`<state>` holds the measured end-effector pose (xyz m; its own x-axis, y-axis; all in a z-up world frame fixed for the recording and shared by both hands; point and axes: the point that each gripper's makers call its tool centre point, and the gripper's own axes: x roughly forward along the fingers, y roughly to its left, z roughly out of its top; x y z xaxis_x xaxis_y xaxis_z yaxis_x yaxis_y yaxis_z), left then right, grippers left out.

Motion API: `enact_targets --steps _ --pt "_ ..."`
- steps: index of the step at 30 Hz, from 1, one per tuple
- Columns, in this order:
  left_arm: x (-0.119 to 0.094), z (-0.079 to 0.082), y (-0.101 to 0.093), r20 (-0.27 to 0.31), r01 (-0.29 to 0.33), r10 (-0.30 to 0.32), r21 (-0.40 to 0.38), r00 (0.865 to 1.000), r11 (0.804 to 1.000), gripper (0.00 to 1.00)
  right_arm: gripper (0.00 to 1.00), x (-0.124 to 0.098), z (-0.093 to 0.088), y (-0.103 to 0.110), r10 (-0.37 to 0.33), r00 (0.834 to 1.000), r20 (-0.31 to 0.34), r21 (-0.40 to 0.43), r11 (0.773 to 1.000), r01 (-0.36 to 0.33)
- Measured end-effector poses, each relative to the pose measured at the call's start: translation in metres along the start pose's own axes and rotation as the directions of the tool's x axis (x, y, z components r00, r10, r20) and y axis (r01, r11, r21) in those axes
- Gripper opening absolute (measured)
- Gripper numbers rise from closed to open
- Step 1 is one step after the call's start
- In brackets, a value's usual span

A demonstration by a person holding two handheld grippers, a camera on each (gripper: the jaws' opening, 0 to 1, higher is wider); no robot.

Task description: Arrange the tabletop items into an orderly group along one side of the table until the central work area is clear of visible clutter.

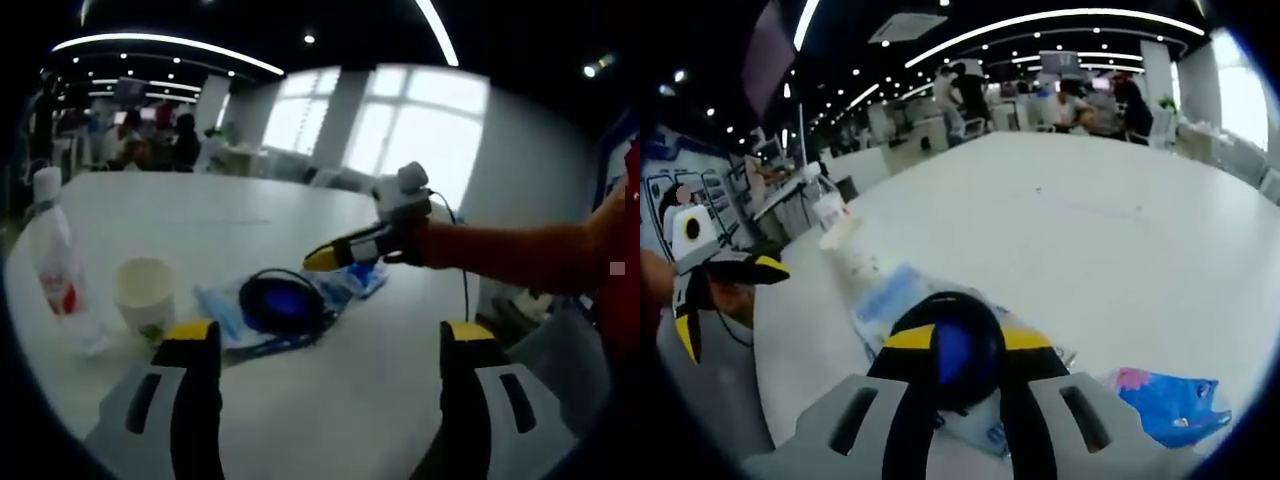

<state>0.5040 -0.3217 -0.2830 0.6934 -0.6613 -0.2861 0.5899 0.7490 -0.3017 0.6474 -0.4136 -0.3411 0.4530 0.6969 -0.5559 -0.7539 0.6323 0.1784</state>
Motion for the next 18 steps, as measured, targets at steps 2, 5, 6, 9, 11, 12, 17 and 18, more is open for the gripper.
enact_targets --steps 2,5,6,9,11,12,17,18 --pt "0.0 0.0 0.0 0.0 -0.001 0.001 -0.003 1.0 1.0 0.88 0.23 0.004 -0.003 0.0 -0.001 1.0 -0.012 -0.001 1.0 0.001" --pt "0.0 0.0 0.002 0.0 -0.004 0.004 -0.005 1.0 1.0 0.87 0.23 0.008 -0.006 0.0 -0.006 1.0 -0.021 -0.001 1.0 0.006" --pt "0.0 0.0 0.002 -0.001 -0.005 0.005 -0.006 1.0 1.0 0.87 0.23 0.01 -0.007 -0.002 -0.015 1.0 -0.025 -0.006 1.0 0.015" --pt "0.0 -0.001 0.004 -0.005 -0.007 0.007 -0.008 1.0 1.0 0.87 0.24 0.014 -0.011 -0.005 -0.025 0.999 -0.037 -0.006 1.0 0.025" --pt "0.001 -0.002 0.004 -0.009 -0.008 0.008 -0.008 1.0 1.0 0.87 0.24 0.015 -0.014 -0.007 -0.039 0.998 -0.048 -0.01 0.999 0.039" --pt "0.001 -0.003 0.004 -0.012 -0.008 0.008 -0.008 1.0 1.0 0.87 0.24 0.017 -0.014 -0.008 -0.039 0.998 -0.049 -0.008 0.999 0.038" --pt "0.005 -0.008 0.003 -0.036 -0.002 0.002 0.0 0.999 1.0 0.86 0.24 0.022 -0.02 -0.01 -0.042 0.997 -0.067 0.002 0.999 0.042" --pt "0.005 -0.008 0.004 -0.039 -0.002 0.002 0.004 0.999 1.0 0.86 0.23 0.022 -0.021 -0.011 -0.045 0.997 -0.069 0.004 0.999 0.046"
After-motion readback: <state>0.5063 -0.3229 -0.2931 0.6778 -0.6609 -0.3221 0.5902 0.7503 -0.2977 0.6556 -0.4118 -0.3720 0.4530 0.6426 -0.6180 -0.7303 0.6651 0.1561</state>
